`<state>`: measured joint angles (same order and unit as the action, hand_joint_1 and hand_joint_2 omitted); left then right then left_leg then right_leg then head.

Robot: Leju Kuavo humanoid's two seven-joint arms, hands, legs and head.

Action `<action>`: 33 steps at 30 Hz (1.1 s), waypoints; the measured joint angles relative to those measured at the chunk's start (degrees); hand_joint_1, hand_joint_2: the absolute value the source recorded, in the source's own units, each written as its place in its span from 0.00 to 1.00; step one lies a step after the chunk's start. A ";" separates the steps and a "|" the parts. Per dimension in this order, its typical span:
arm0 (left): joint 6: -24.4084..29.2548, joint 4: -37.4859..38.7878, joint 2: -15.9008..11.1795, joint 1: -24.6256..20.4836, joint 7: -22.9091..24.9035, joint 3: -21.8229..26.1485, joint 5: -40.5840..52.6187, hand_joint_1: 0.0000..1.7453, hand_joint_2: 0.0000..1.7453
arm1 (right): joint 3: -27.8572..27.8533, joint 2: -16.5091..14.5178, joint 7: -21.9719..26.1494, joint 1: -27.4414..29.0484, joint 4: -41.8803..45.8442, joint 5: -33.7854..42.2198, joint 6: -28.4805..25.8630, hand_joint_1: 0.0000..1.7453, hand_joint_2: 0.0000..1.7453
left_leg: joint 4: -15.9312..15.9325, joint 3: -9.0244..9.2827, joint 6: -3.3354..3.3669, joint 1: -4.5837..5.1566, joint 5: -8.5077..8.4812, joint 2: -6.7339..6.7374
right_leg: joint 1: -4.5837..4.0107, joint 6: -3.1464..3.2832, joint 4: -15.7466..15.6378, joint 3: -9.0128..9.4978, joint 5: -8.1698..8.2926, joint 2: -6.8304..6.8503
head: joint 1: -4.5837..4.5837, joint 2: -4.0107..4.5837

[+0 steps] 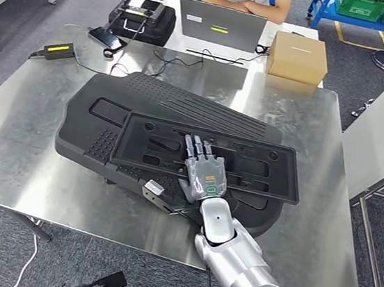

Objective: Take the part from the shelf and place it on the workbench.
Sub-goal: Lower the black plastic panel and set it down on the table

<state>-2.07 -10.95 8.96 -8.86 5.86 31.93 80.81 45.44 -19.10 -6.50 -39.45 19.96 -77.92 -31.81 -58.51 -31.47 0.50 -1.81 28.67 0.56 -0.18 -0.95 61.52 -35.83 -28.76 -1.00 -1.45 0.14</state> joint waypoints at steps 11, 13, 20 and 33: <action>0.38 0.01 0.01 0.13 -0.14 0.66 -0.10 0.00 0.00 | -0.67 0.24 -2.81 0.97 -0.69 -3.02 -6.37 0.00 0.00 | 0.20 -0.72 -1.95 -0.77 -0.52 -0.16 | 0.89 -0.67 -3.55 3.34 0.56 0.44 | 0.17 0.02; 0.51 0.02 0.04 0.21 -0.14 0.68 -0.10 0.00 0.00 | -0.65 0.23 -4.20 1.27 -0.40 -4.29 -7.87 0.00 0.00 | 0.60 -0.59 -2.74 -0.96 -0.54 -0.19 | 0.85 0.25 -3.85 3.33 0.84 0.51 | 0.12 0.01; 1.22 0.02 0.07 0.75 -0.07 1.09 -0.18 0.00 0.00 | -2.01 1.24 -9.19 4.88 5.34 -10.42 -8.32 0.00 0.00 | -15.44 -8.37 -2.47 -0.26 6.20 -0.21 | 0.34 2.15 -4.46 3.25 1.23 0.81 | 0.05 0.01; 1.59 0.02 0.24 1.11 -0.07 1.75 -0.17 0.00 0.00 | 1.53 7.32 -20.78 7.27 22.05 -12.09 -8.34 0.00 0.00 | -1.08 -3.38 -0.15 -0.15 -0.87 -0.46 | 0.32 -0.86 8.54 -3.41 -5.44 0.81 | 0.33 0.01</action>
<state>-0.48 -10.93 9.20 -7.76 5.79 33.69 80.64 46.96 -11.78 -27.29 -32.18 42.00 -90.01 -40.15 -59.58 -34.85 0.35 -1.96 27.80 0.10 0.14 -1.81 70.06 -39.23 -34.20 -0.19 -1.12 0.15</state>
